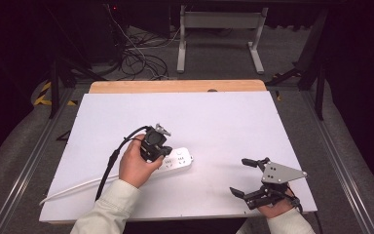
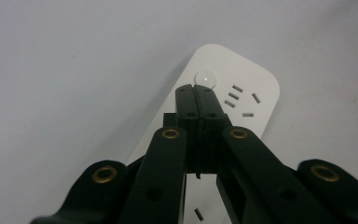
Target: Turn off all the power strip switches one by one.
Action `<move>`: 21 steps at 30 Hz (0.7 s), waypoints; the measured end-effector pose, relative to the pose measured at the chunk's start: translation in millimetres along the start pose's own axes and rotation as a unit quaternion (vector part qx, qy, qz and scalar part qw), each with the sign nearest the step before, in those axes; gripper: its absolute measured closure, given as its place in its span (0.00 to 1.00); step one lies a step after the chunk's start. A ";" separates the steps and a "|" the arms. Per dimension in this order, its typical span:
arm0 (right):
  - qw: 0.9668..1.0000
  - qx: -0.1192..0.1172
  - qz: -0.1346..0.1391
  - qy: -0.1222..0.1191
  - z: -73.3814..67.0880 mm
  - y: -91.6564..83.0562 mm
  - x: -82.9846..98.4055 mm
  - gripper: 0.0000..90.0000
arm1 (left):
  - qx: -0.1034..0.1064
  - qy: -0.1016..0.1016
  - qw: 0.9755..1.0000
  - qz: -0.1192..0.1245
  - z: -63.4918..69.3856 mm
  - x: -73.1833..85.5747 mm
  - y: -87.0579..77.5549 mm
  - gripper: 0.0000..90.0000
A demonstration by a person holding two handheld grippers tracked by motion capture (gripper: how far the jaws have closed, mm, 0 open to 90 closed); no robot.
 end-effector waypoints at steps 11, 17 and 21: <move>1.000 0.000 -0.001 0.001 0.2 0.2 0.4 0.06 | -0.006 -0.005 1.000 -0.012 -5.1 3.7 8.9 1.00; 1.000 0.000 -0.001 0.001 0.2 0.2 0.4 0.06 | -0.007 -0.004 1.000 -0.019 -5.3 5.7 11.6 1.00; 1.000 0.000 -0.001 0.001 0.2 0.2 0.5 0.06 | -0.010 -0.003 1.000 -0.022 -5.7 6.7 13.2 1.00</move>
Point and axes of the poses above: each handheld gripper's, and its own axes: y roughly forward along the jaws, x roughly out of its underside, z roughly to its right, the point moved 9 cm from there along y, roughly forward along the jaws, and after that the axes turned 5 degrees about -x, right-handed, at the moved point
